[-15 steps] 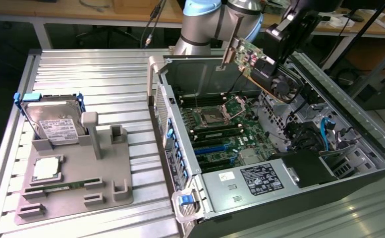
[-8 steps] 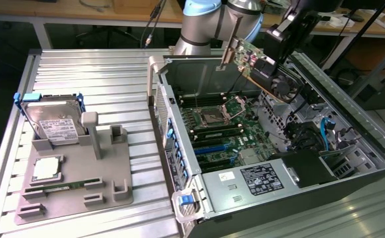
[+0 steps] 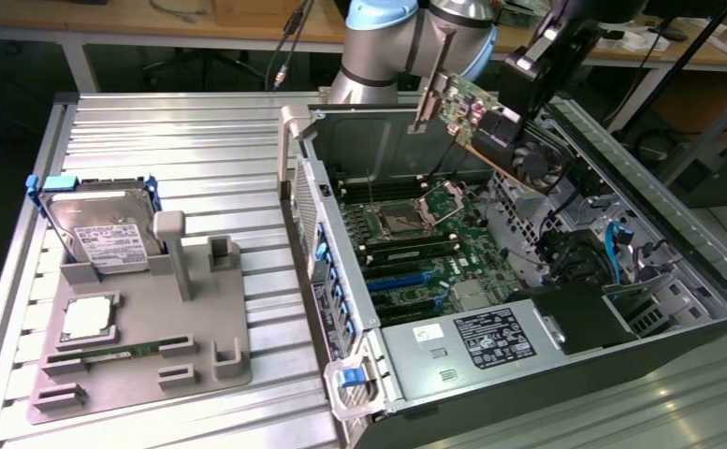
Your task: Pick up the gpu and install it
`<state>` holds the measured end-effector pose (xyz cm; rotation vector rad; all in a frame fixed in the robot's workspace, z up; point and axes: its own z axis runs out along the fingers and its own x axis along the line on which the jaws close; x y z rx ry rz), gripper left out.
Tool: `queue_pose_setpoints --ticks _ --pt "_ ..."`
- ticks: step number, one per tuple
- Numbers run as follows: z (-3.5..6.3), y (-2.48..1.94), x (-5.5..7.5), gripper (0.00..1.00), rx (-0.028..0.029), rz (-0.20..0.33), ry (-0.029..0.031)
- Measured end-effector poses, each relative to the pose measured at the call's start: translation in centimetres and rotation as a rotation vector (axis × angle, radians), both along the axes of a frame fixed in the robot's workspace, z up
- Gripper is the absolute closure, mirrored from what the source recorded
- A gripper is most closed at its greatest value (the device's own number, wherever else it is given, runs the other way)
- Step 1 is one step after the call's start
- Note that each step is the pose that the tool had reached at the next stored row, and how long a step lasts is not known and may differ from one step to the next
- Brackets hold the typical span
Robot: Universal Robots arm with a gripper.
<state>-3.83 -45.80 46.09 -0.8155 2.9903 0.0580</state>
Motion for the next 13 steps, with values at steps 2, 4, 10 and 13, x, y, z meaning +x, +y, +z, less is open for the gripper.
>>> queue_pose_setpoints --ticks 2,4,10,13 --pt "0.00 0.01 0.00 0.73 0.0000 0.009 0.0000" --pt "0.00 0.01 0.00 0.73 0.0000 0.018 0.0000" --pt "-0.01 0.02 0.00 0.73 0.0001 0.044 0.0000" --pt "-0.01 0.03 0.00 0.73 0.0001 0.056 0.0000"
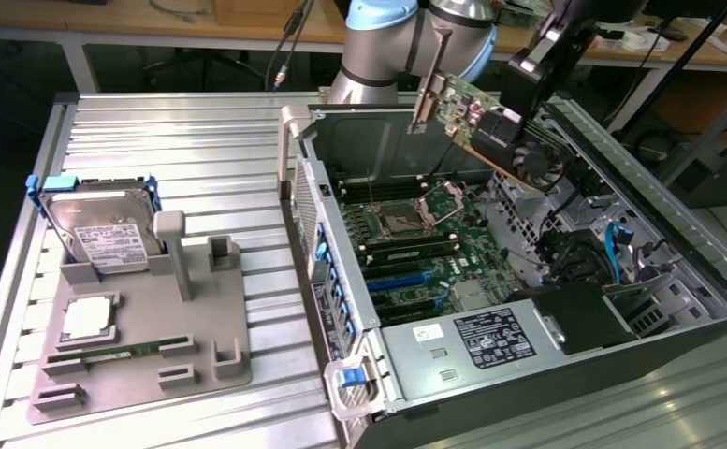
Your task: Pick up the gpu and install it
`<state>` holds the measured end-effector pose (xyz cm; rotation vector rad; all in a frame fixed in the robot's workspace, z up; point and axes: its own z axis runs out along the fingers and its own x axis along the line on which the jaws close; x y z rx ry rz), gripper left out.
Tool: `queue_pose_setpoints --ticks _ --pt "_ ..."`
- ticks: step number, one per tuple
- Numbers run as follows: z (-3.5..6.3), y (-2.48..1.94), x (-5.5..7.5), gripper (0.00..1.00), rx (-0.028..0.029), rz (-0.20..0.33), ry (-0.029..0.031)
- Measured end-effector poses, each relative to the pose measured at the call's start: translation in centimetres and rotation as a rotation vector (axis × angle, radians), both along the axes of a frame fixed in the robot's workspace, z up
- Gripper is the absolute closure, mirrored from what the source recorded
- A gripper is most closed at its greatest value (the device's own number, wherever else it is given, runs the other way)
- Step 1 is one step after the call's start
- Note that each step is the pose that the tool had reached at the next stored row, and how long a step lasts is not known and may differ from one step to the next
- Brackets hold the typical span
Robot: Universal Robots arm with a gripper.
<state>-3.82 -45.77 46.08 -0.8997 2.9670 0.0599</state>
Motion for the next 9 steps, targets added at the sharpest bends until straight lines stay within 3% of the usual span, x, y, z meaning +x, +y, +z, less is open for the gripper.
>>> queue_pose_setpoints --ticks 9 --pt "0.00 0.00 0.00 0.73 0.0000 0.045 0.0001"
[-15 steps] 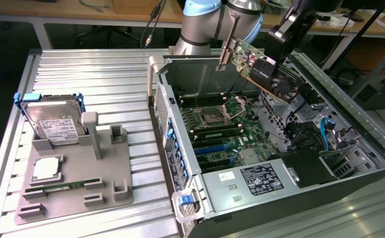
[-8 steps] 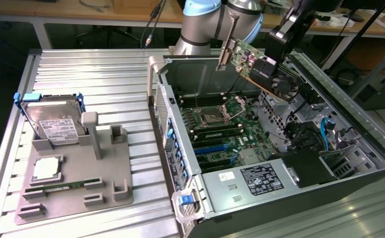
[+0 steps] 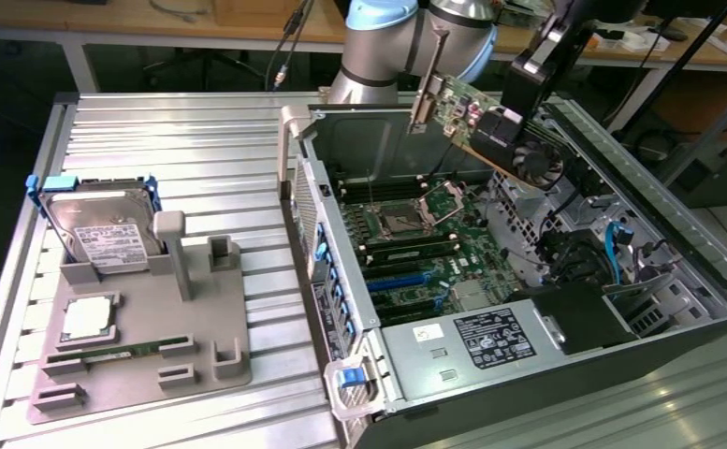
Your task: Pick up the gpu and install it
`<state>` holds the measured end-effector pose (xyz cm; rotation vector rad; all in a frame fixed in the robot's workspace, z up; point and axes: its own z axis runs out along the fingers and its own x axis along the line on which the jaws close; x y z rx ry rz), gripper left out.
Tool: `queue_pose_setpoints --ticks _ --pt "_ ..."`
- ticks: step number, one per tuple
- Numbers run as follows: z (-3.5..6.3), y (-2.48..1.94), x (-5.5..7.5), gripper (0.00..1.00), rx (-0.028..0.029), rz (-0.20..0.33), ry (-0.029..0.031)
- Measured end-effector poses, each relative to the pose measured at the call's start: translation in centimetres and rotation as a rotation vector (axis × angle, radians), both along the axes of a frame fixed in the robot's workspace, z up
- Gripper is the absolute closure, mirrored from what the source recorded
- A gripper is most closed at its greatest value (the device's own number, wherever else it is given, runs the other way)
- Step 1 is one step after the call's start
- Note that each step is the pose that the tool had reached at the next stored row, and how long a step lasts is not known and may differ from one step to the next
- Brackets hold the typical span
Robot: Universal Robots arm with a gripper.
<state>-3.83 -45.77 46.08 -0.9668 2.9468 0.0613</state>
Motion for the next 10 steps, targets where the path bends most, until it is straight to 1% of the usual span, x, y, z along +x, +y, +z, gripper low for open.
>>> queue_pose_setpoints --ticks 10 --pt "-0.01 0.00 0.00 0.73 -0.0001 0.052 0.0000"
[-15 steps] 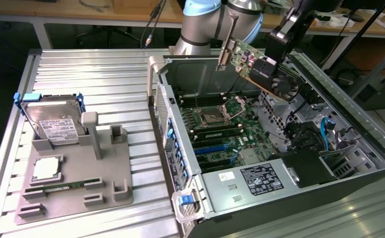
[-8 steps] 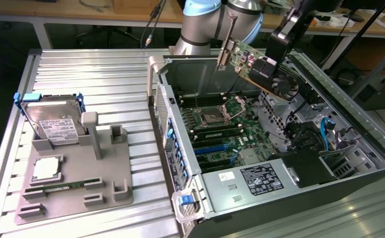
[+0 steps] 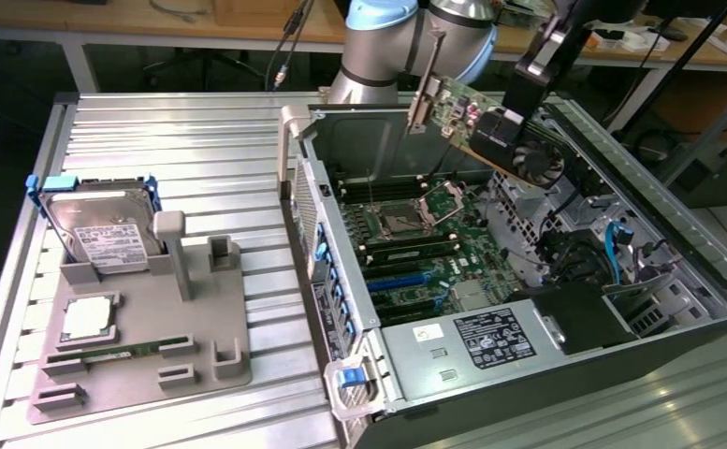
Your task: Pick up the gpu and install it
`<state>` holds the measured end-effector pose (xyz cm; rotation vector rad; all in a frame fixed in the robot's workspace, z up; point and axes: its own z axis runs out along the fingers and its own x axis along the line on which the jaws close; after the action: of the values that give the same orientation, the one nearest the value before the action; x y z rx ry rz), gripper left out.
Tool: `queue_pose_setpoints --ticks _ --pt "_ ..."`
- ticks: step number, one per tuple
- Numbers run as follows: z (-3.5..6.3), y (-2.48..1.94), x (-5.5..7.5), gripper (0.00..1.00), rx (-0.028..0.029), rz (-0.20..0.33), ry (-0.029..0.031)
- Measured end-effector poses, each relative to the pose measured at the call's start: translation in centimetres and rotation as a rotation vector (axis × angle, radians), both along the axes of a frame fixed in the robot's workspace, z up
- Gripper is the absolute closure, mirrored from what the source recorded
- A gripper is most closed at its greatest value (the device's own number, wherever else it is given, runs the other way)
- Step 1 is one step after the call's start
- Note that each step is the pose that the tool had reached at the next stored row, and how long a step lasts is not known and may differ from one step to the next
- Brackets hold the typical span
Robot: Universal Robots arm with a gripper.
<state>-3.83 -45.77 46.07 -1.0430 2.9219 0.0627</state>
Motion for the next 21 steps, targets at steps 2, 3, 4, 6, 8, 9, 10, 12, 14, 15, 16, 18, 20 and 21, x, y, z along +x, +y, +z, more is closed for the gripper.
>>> queue_pose_setpoints --ticks 2,3,4,6,8,9,10,12,14,15,16,18,20,21 --pt "-0.01 0.00 0.00 0.73 0.0001 0.010 0.0000" --pt "-0.01 0.00 0.00 0.73 0.0001 0.015 -0.0001" --pt "-0.02 0.01 0.00 0.73 0.0001 0.021 -0.0001" --pt "-0.02 0.01 0.00 0.73 0.0001 0.031 0.0000" --pt "-0.03 0.01 0.00 0.73 0.0001 0.041 -0.0001" --pt "-0.03 0.01 0.00 0.73 0.0001 0.047 0.0000" --pt "-0.03 0.01 0.00 0.73 0.0001 0.053 -0.0001" --pt "-0.03 0.01 0.00 0.73 0.0001 0.063 -0.0001" --pt "-0.03 0.01 0.00 0.73 0.0001 0.074 0.0000" --pt "-0.04 0.01 0.00 0.73 0.0002 0.079 0.0000" --pt "-0.04 0.01 0.00 0.73 0.0001 0.084 0.0000" --pt "-0.04 0.01 0.00 0.73 0.0001 0.095 -0.0001" --pt "-0.05 0.01 0.00 0.73 0.0001 0.107 -0.0001" --pt "-0.05 0.01 0.00 0.73 0.0001 0.113 0.0000"
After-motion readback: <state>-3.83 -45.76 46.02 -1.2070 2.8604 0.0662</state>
